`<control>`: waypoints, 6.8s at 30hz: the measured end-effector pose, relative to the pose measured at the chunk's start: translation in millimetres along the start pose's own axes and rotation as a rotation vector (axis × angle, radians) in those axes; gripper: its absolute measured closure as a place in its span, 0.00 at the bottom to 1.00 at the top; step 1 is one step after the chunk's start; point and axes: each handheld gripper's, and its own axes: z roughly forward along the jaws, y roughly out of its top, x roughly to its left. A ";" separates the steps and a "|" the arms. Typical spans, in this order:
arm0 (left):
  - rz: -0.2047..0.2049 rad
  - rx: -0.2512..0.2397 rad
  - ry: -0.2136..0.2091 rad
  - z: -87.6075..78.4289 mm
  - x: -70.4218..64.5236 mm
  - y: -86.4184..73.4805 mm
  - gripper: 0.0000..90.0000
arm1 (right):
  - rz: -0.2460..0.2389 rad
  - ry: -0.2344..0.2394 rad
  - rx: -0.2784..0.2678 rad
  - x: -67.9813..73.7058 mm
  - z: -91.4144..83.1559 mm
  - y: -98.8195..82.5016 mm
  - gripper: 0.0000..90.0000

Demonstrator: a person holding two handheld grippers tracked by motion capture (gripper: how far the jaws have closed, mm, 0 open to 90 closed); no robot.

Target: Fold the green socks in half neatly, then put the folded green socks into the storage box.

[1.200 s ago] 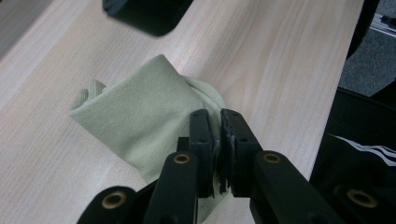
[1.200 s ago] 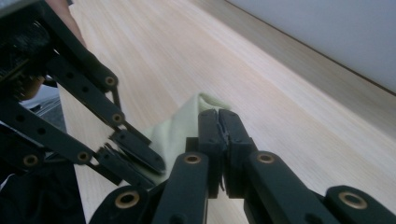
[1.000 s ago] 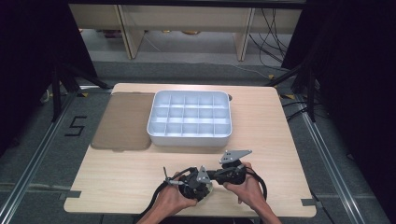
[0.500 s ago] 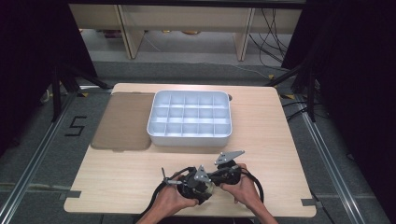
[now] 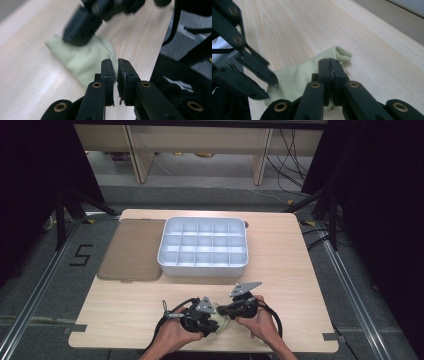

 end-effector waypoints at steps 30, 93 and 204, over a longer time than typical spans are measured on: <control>-0.031 0.009 0.055 6.7 5.2 -9.5 0.93 | 0.017 0.001 -0.003 2.5 -13.2 -10.7 0.91; -0.094 -0.105 0.090 -33.7 15.6 -46.1 0.48 | 0.132 0.031 0.043 -1.1 2.4 -9.5 0.80; -0.188 -0.074 0.216 -44.1 33.5 -89.0 0.29 | 0.091 -0.214 0.121 -53.6 -109.0 97.8 0.80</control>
